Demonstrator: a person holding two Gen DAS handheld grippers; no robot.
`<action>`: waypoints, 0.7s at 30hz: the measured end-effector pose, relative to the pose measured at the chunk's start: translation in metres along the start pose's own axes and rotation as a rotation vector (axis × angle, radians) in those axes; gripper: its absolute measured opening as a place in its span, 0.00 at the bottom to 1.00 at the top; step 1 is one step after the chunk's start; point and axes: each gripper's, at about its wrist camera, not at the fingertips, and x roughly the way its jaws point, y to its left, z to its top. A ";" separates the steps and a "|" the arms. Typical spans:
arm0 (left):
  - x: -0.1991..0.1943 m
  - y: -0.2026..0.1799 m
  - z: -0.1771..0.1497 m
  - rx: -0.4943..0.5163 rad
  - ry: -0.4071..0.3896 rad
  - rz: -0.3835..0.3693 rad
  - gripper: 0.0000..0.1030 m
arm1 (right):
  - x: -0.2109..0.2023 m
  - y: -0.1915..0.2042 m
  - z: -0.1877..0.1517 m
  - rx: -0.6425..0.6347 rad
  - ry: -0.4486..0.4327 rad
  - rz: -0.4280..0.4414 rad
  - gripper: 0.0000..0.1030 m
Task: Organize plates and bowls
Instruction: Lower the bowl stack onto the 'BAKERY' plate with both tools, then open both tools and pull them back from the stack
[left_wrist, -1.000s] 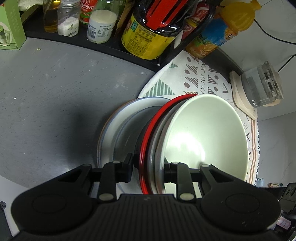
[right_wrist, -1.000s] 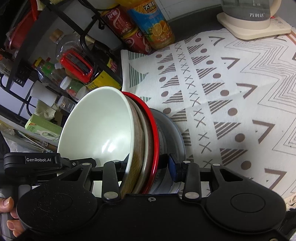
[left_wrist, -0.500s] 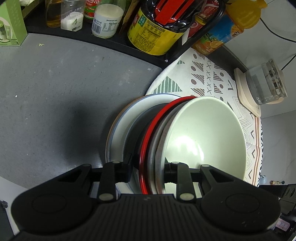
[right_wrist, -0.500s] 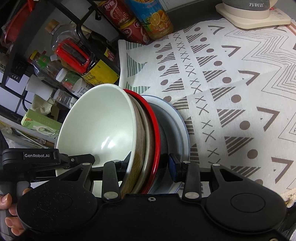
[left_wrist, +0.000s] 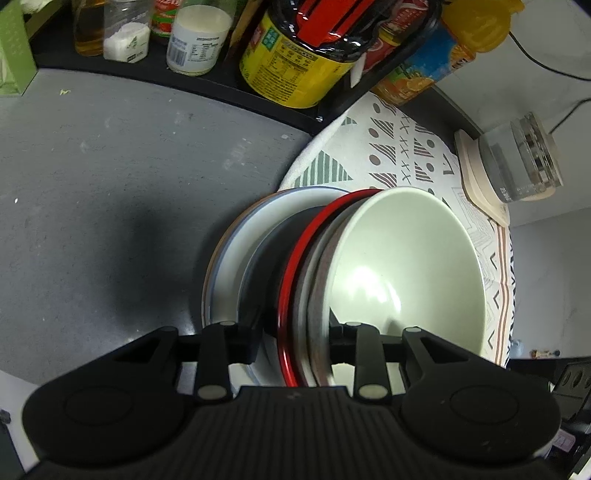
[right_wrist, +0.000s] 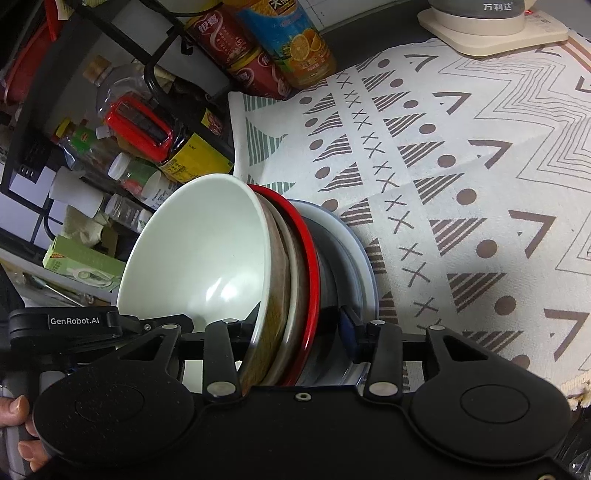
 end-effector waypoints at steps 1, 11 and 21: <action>-0.001 -0.001 0.000 0.011 0.001 -0.001 0.29 | -0.002 0.001 -0.001 0.000 -0.005 -0.005 0.42; -0.028 -0.014 0.009 0.142 -0.095 0.005 0.50 | -0.036 0.004 -0.008 -0.001 -0.096 -0.035 0.57; -0.050 -0.034 0.006 0.223 -0.200 0.039 0.70 | -0.077 -0.014 -0.013 0.015 -0.209 -0.082 0.71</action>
